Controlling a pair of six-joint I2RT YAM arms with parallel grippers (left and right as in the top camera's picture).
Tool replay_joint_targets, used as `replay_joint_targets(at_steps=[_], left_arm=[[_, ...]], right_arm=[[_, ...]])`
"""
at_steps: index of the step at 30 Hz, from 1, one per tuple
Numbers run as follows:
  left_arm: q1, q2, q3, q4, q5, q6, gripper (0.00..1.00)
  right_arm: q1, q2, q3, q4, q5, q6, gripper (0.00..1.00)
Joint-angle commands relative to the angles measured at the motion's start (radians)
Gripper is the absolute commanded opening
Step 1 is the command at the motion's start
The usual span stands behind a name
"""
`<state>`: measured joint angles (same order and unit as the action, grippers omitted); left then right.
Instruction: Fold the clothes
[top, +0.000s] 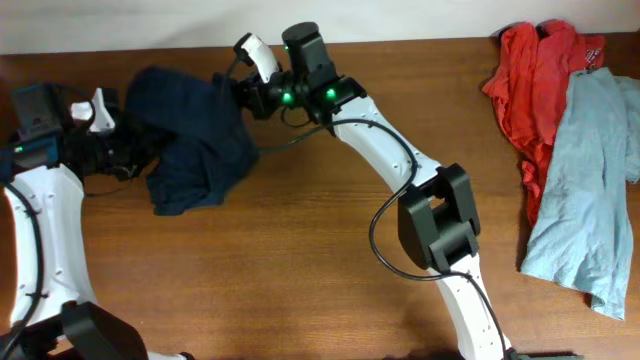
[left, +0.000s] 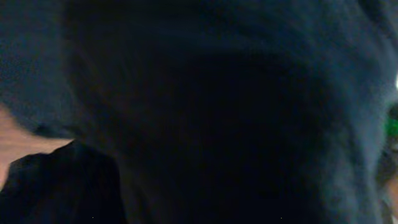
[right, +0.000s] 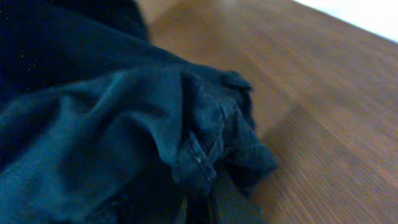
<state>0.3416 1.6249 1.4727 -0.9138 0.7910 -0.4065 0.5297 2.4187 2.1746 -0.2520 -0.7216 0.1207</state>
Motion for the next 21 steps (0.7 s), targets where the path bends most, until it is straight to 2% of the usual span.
replay_joint_targets(at_steps=[1, 4, 10, 12, 15, 16, 17, 21], left_arm=[[-0.012, -0.022, 0.018, 0.016, 0.211, 0.077, 0.00], [-0.014, -0.025, 0.018, 0.011, 0.286, 0.124, 0.00], [-0.014, -0.032, 0.018, 0.012, 0.294, 0.125, 0.01], [-0.014, -0.032, 0.018, 0.012, 0.294, 0.125, 0.01], [-0.014, -0.032, 0.018, 0.013, 0.307, 0.125, 0.01], [-0.014, -0.032, 0.018, 0.019, 0.340, 0.124, 0.01], [-0.013, -0.032, 0.018, 0.026, 0.360, 0.124, 0.01], [0.000, -0.032, 0.018, 0.099, 0.425, 0.086, 0.01]], right_arm=[[0.013, -0.008, 0.008, -0.014, 0.185, 0.035, 0.04], [-0.002, 0.002, 0.008, -0.020, 0.235, 0.090, 0.04], [-0.064, 0.004, 0.008, 0.019, 0.215, 0.184, 0.06], [-0.084, 0.004, 0.008, 0.047, 0.165, 0.212, 0.21], [-0.118, 0.002, 0.009, 0.113, 0.068, 0.264, 0.59], [-0.150, 0.000, 0.020, 0.148, 0.008, 0.320, 0.92], [-0.168, -0.002, 0.028, 0.159, -0.021, 0.351, 0.99], [-0.264, -0.006, 0.066, 0.166, -0.172, 0.456, 0.99]])
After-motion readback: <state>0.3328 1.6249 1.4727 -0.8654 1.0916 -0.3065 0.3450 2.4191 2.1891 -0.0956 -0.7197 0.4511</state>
